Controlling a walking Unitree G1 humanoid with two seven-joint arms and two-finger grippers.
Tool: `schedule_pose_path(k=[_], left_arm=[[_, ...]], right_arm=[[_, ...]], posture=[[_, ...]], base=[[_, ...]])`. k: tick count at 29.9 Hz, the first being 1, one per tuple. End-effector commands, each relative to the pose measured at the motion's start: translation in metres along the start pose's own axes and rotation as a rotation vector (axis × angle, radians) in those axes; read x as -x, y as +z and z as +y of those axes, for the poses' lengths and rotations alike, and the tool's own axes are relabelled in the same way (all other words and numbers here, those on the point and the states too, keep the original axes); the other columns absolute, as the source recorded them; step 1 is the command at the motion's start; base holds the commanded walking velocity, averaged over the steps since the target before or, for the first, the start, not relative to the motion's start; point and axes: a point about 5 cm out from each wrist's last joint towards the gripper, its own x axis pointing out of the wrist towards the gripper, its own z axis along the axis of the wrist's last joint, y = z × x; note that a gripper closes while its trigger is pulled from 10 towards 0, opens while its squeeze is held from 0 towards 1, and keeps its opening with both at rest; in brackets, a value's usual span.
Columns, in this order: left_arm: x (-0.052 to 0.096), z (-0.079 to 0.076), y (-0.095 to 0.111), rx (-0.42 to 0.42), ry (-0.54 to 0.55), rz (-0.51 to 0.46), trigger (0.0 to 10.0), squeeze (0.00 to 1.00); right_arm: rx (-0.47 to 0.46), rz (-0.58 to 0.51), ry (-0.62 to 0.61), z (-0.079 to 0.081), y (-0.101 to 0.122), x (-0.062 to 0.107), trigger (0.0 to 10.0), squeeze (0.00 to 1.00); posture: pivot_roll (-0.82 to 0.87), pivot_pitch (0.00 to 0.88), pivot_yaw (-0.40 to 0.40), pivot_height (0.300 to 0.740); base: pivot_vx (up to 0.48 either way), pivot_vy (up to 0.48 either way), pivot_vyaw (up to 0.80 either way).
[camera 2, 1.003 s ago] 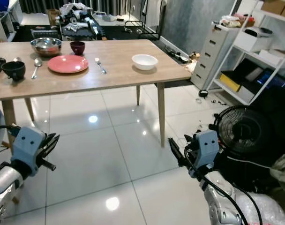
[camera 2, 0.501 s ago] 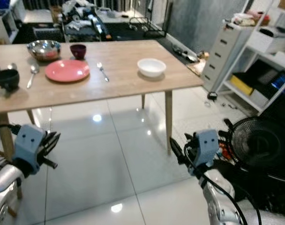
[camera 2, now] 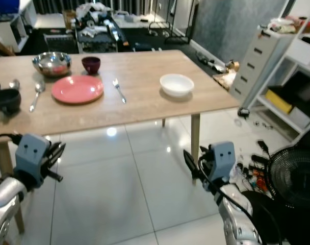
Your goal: Setting the table
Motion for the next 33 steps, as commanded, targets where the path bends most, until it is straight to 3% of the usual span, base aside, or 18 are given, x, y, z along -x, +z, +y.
schedule_pose_path(k=[1,28,33], left_arm=[[0.003,0.001,-0.007,0.004,0.003,0.03,10.0,0.0],[0.004,0.0,-0.007,0.004,0.01,0.031,10.0,0.0],[0.003,-0.001,-0.005,0.004,0.011,0.027,10.0,0.0]], right_arm=[[0.0,0.009,-0.001,0.001,-0.003,0.001,10.0,0.0],[-0.033,-0.02,0.033,0.018,0.002,-0.006,10.0,0.0],[-0.074,-0.022,0.016,0.022,0.003,-0.009,10.0,0.0]], posture=[[0.12,0.073,0.024,0.74],[0.13,0.08,0.022,0.74],[0.13,0.083,0.023,0.74]], base=[[0.465,0.0,0.0],[0.465,0.0,0.0],[0.465,0.0,0.0]])
